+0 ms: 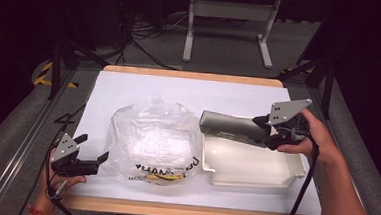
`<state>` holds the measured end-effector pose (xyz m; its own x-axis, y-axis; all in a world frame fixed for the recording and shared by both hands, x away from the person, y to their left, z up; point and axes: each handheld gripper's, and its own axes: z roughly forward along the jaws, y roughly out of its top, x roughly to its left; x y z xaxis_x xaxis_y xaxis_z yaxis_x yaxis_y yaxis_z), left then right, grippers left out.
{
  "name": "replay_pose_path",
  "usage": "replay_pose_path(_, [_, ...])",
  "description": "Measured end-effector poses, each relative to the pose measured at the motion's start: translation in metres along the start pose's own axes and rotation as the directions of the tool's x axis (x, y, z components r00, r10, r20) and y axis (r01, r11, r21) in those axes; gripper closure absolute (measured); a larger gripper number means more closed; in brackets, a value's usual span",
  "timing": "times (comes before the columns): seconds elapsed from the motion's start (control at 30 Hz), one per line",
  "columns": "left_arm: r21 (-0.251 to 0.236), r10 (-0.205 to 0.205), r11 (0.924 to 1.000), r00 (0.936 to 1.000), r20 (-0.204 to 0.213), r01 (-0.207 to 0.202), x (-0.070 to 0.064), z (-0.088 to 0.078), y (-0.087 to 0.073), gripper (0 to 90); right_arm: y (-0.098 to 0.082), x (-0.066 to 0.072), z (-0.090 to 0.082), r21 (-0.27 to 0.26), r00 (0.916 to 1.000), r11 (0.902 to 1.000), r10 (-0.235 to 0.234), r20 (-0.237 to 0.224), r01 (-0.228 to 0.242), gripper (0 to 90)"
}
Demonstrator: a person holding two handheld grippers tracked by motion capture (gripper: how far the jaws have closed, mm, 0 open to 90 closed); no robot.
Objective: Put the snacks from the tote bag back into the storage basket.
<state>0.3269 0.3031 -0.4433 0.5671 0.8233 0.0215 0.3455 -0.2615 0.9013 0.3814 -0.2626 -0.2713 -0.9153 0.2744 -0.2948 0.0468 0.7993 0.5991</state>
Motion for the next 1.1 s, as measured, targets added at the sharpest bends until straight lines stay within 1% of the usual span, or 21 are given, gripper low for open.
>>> replay_pose_path(0.03, [0.002,0.002,1.0000,1.0000,0.003,-0.002,0.000,0.001,0.000,4.8,-0.003,-0.001,-0.002,0.006,0.9999,1.0000,0.007,0.008,-0.007,43.2])
replay_pose_path(0.13, [0.002,0.003,1.0000,1.0000,0.003,-0.003,-0.001,0.001,0.000,4.8,-0.008,-0.002,-0.005,0.011,0.9999,0.9998,0.015,0.005,-0.015,43.2])
replay_pose_path(0.17, [0.003,0.001,1.0000,1.0000,0.005,-0.001,-0.001,0.001,0.000,4.8,-0.013,-0.003,-0.008,0.019,0.9997,0.9996,0.022,0.014,-0.022,43.2])
replay_pose_path(0.23, [0.005,0.001,1.0000,1.0000,0.002,-0.001,-0.001,0.001,0.000,4.8,-0.015,-0.003,-0.009,0.021,0.9997,0.9995,0.022,0.013,-0.022,43.2])
replay_pose_path(0.27, [0.007,0.002,1.0000,1.0000,0.002,-0.002,-0.001,0.001,0.000,4.8,-0.018,-0.003,-0.010,0.029,0.9998,0.9994,0.017,0.007,-0.017,43.2])
replay_pose_path(0.33, [0.007,0.001,1.0000,1.0000,0.003,-0.001,-0.001,0.001,0.000,4.8,-0.020,-0.003,-0.010,0.034,0.9999,0.9993,0.016,0.001,-0.016,43.2])
replay_pose_path(0.37, [0.006,0.002,1.0000,1.0000,0.001,-0.002,-0.002,0.001,0.000,4.8,-0.023,-0.003,-0.010,0.048,0.9999,0.9988,0.009,-0.004,-0.009,43.2])
replay_pose_path(0.43, [0.007,0.003,1.0000,1.0000,0.003,-0.003,-0.002,0.001,0.000,4.8,-0.024,-0.003,-0.009,0.053,0.9999,0.9985,0.009,-0.005,-0.009,43.2])
replay_pose_path(0.53, [0.008,0.006,0.9999,1.0000,0.004,-0.006,-0.002,0.002,0.000,4.8,-0.028,-0.003,-0.006,0.070,0.9997,0.9976,0.008,-0.023,-0.006,43.2])
replay_pose_path(0.63, [0.009,0.011,0.9999,0.9999,0.005,-0.011,-0.003,0.002,0.000,4.8,-0.030,-0.003,-0.001,0.089,0.9986,0.9961,0.002,-0.053,0.003,43.2])
replay_pose_path(0.77, [0.009,0.014,0.9999,0.9999,0.006,-0.014,-0.003,0.002,0.000,4.8,-0.032,-0.004,0.005,0.107,0.9981,0.9942,0.003,-0.061,0.004,43.2])
replay_pose_path(0.8, [0.008,0.014,0.9999,0.9999,0.006,-0.014,-0.003,0.002,0.000,4.8,-0.032,-0.005,0.007,0.111,0.9971,0.9938,0.002,-0.075,0.006,43.2])
replay_pose_path(0.83, [0.008,0.014,0.9999,0.9999,0.006,-0.014,-0.003,0.002,0.000,4.8,-0.032,-0.005,0.007,0.111,0.9971,0.9938,0.002,-0.075,0.006,43.2])
replay_pose_path(0.97, [0.012,0.014,0.9998,0.9999,0.008,-0.015,-0.002,0.003,0.000,4.8,-0.036,-0.005,0.015,0.121,0.9936,0.9924,-0.009,-0.113,0.023,43.2])
replay_pose_path(1.0, [0.018,0.016,0.9997,0.9998,0.006,-0.016,-0.002,0.004,0.000,4.8,-0.039,-0.005,0.020,0.130,0.9908,0.9911,-0.010,-0.135,0.027,43.2])
replay_pose_path(1.1, [0.015,0.014,0.9998,0.9999,0.006,-0.014,-0.002,0.004,0.000,4.8,-0.043,-0.006,0.029,0.149,0.9877,0.9882,-0.012,-0.156,0.035,43.2])
